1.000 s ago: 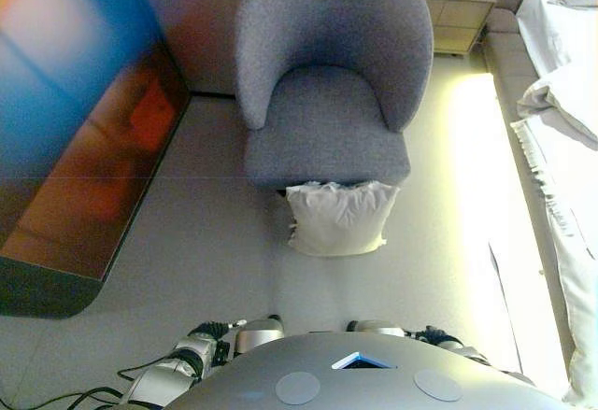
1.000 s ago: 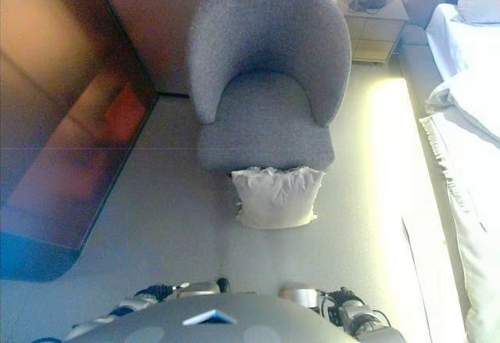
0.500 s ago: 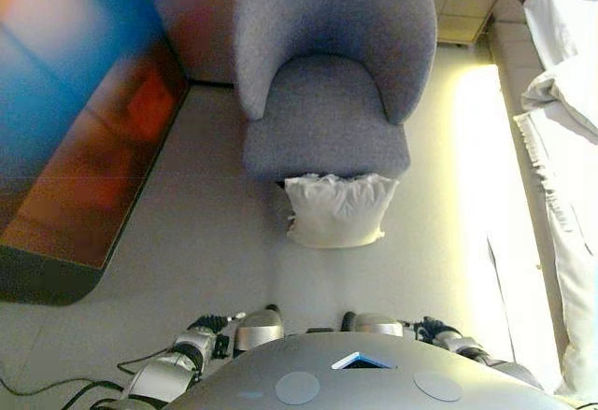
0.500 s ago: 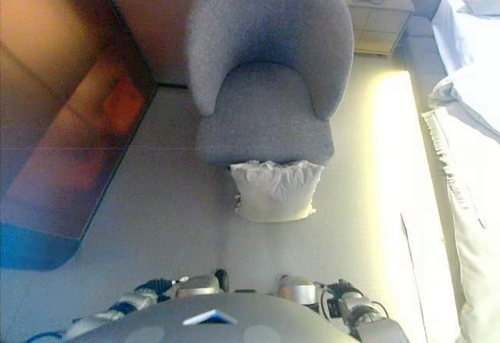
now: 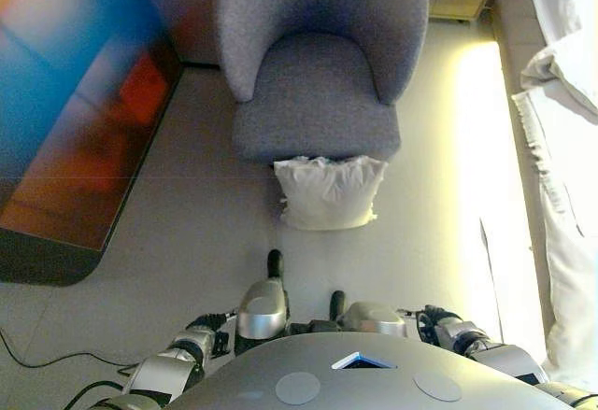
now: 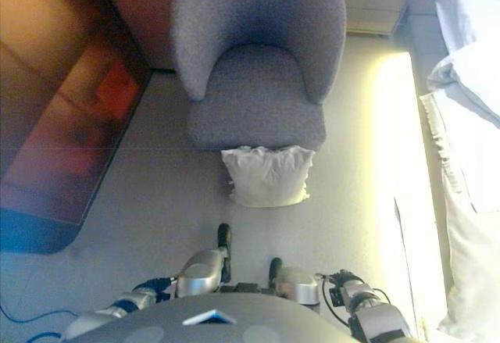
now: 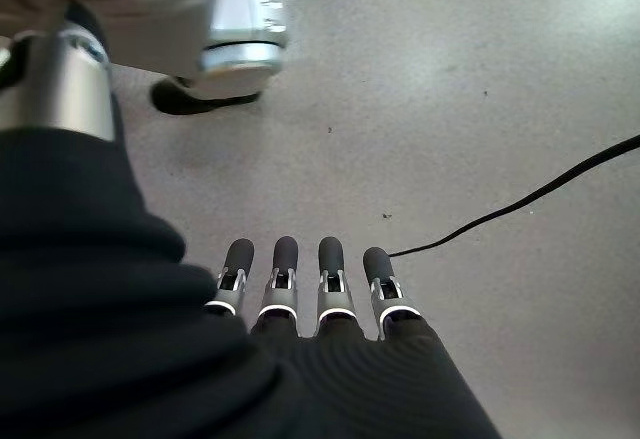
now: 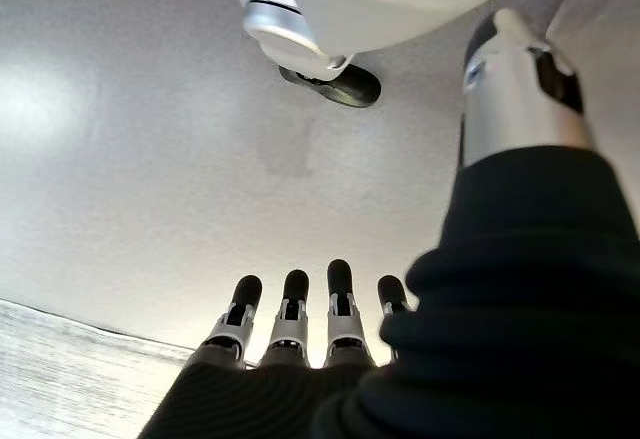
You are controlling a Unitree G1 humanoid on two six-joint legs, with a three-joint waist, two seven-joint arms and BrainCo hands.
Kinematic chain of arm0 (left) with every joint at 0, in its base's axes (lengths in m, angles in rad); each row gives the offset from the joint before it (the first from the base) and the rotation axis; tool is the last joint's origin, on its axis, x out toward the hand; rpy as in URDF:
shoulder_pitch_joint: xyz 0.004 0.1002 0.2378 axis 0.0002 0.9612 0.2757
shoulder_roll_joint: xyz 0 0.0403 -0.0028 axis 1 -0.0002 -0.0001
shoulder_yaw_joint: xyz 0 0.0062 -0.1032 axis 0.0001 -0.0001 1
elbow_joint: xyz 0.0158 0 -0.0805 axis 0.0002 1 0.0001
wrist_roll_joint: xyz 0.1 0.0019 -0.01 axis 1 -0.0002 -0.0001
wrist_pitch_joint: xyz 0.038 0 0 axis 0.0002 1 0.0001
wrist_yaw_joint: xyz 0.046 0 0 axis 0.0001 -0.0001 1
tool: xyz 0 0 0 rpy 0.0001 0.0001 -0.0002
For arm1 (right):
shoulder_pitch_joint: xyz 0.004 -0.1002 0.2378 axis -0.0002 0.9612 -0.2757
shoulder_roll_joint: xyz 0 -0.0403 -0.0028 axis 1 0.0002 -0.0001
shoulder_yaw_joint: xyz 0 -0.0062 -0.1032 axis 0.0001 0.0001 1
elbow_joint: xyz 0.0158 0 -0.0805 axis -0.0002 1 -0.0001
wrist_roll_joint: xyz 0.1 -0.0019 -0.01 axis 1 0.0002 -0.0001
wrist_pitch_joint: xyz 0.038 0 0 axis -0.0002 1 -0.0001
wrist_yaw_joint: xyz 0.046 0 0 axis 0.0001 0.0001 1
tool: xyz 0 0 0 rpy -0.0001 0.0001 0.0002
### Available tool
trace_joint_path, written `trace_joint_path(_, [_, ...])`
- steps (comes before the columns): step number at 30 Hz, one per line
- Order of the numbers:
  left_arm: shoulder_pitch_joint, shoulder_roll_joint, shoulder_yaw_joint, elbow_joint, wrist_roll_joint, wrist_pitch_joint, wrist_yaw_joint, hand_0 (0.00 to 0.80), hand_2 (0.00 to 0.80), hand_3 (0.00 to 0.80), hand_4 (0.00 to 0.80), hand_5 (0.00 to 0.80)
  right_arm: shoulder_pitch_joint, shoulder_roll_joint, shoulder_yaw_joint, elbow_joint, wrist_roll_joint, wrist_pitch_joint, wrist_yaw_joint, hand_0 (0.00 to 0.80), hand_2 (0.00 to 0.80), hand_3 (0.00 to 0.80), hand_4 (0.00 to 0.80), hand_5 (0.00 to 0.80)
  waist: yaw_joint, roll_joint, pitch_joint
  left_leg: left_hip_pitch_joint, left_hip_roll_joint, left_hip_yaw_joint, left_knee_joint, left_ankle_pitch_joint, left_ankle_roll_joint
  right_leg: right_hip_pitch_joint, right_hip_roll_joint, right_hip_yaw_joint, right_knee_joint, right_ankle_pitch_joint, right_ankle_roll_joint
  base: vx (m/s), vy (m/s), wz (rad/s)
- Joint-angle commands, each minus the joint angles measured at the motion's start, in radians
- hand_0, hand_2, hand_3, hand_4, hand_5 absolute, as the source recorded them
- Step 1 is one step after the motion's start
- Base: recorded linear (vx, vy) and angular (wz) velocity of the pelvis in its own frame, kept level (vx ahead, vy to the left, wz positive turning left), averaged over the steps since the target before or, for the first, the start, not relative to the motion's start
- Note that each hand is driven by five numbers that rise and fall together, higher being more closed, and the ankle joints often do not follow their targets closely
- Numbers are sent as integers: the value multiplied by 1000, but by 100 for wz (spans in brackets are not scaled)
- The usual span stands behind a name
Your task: Pick up the cushion and take it to the sofa
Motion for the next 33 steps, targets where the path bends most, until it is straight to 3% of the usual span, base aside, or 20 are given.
trace_joint_path(1, [31, 5, 7, -1, -47, 11, 14, 0, 0, 0, 0, 0, 17, -21, 25, 18, -34, 7, 13, 0, 0, 0, 0, 0, 14, -12, -61, -127, -6, -31, 44, 95, 28, 192, -23, 30, 30, -195, 81, 457, 204, -61])
trace_joint_path(4, [19, 7, 10, 6, -41, 30, 9, 0, 0, 0, 0, 0, 21, -14, 15, 24, -44, 16, 8, 0, 0, 0, 0, 0, 15, -16, -72, -149, 2, 11, 91, 38, 46, 208, -60, 9, 64, -235, 95, 424, 225, -42])
trace_joint_path(7, [6, 17, 8, 7, -26, 42, 9, 0, 0, 0, 0, 0, 25, -1, 7, 16, -69, 15, 14, 0, 0, 0, 0, 0, 24, -37, -92, -204, -29, 19, 199, -15, 86, 220, -106, 2, 143, -234, 132, 419, 229, -33])
trace_joint_path(10, [-4, 35, 0, -4, -12, 51, 0, 0, 0, 0, 0, 0, 24, 12, 4, 0, -70, 27, -14, 0, 0, 0, 0, 0, 33, -70, -114, -210, -72, 23, 231, -55, 137, 197, -153, -18, 257, -92, 194, 276, 158, 3])
trace_joint_path(11, [-8, 49, -4, -8, 0, 51, -12, 0, 0, 0, 0, 0, 19, 14, 3, -5, -64, 33, -31, 0, 0, 0, 0, 0, 32, -75, -124, -183, -87, 21, 216, -70, 160, 150, -167, -35, 361, 2, 228, 287, 171, 8])
trace_joint_path(13, [-18, 68, -10, -8, 23, 51, -30, 0, 0, 0, 0, 0, 14, 11, -3, -13, -44, 35, -46, 0, 0, 0, 0, 0, 23, -63, -130, -126, -98, 14, 184, -89, 178, 49, -176, -64, 522, 89, 237, 347, 209, 2])
trace_joint_path(15, [-25, 79, -15, -12, 27, 63, -35, 0, 0, 0, 0, 0, 6, 4, -8, -16, -18, 37, -49, 0, 0, 0, 0, 0, 3, -49, -124, -69, -103, 9, 161, -110, 187, -69, -177, -85, 598, 114, 226, 305, 161, 8])
trace_joint_path(18, [-48, 89, -20, -14, 5, 76, -42, 0, 0, 0, 0, 0, -4, 1, -11, -17, 14, 37, -47, 0, 0, 0, 0, 0, -19, -48, -105, -22, -108, 21, 137, -117, 182, -159, -179, -166, 519, 62, 212, 207, 43, 13])
trace_joint_path(20, [-77, 91, -17, -18, -16, 94, -35, 0, 0, 0, 0, 0, -15, 1, -11, -25, 12, 28, -42, 0, 0, 0, 0, 0, -34, -43, -83, 16, -96, 30, 120, -127, 166, -227, -209, -241, 438, 45, 201, 81, -81, 1])
trace_joint_path(22, [-103, 90, -21, -25, -28, 107, -24, 0, 0, 0, 0, 0, -21, 2, -2, -42, 36, 20, -53, 0, 0, 0, 0, 0, -50, -40, -56, 35, -80, 34, 111, -137, 151, -276, -234, -264, 375, 54, 197, 8, -144, -16])
trace_joint_path(27, [-105, 79, -32, -26, -39, 95, 0, 0, 0, 0, 0, 0, -14, 12, -11, -70, 64, 14, -71, 0, 0, 0, 0, 0, -78, -67, -36, 54, -61, 45, 122, -163, 122, -288, -307, -233, 201, 155, 229, 115, -167, 8])
trace_joint_path(33, [-85, 78, 26, -5, -141, 95, 47, 0, 0, 0, 0, 0, 11, 19, -48, -53, 47, -5, -57, 0, 0, 0, 0, 0, -78, -82, -42, 54, -14, 11, 179, -203, 96, -242, -374, -189, 124, 165, 253, 140, -232, -13])
